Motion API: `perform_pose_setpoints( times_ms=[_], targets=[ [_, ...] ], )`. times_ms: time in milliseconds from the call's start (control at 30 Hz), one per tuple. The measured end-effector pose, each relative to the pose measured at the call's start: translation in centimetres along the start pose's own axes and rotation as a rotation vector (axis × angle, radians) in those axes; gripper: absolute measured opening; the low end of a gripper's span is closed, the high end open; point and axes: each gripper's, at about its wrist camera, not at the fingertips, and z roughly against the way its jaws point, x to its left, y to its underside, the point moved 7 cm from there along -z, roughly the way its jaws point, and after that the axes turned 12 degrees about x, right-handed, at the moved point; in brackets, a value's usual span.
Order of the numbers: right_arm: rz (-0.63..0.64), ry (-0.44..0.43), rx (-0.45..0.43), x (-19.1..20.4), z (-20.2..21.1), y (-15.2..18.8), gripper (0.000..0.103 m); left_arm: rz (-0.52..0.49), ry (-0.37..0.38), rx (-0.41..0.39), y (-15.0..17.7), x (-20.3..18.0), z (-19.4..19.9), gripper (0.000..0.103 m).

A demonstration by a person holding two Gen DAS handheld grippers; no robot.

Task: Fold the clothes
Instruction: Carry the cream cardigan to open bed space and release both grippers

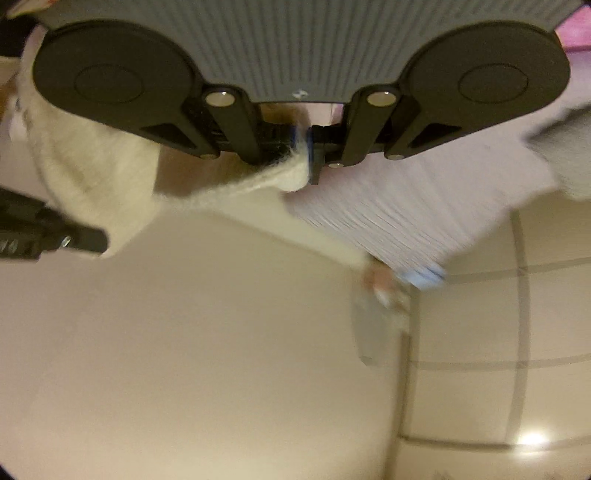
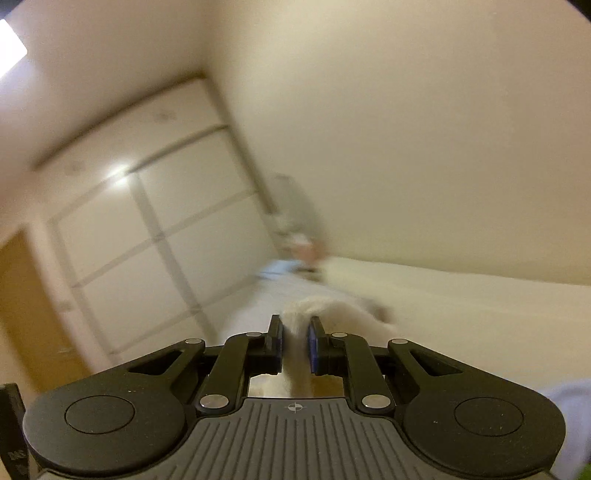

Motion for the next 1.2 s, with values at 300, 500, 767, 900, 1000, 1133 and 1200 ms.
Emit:
perform_pose_setpoints(
  times_ms=[300, 500, 767, 900, 1000, 1133, 1200],
  targets=[
    [0.036, -0.384, 0.138, 20.8, -0.6, 7.9, 0.013, 0.081, -0.320, 0.049, 6.2, 12.5, 20.5, 0.003],
    [0.138, -0.280, 0.536, 29.9, -4.6, 19.1, 0.020, 0.212, -0.505, 0.362, 17.7, 19.4, 26.3, 0.004],
    [0.261, -0.078, 0.883, 29.5, -5.1, 32.7, 0.021, 0.420, -0.683, 0.664, 33.5, 21.9, 31.7, 0.010],
    [0.274, -0.083, 1.002, 28.7, -1.4, 36.8, 0.021, 0.478, -0.696, 0.702, 35.8, 20.3, 32.4, 0.015],
    [0.292, -0.105, 1.022, 29.0, 2.4, 38.6, 0.022, 0.507, -0.692, 0.730, 36.9, 18.9, 33.4, 0.015],
    [0.295, -0.116, 1.036, 27.1, 6.4, 39.7, 0.071, 0.511, -0.675, 0.762, 38.3, 16.1, 34.6, 0.017],
    [0.289, -0.105, 1.041, 26.0, 8.1, 40.2, 0.071, 0.508, -0.668, 0.773, 38.9, 14.7, 35.2, 0.017]
  ],
)
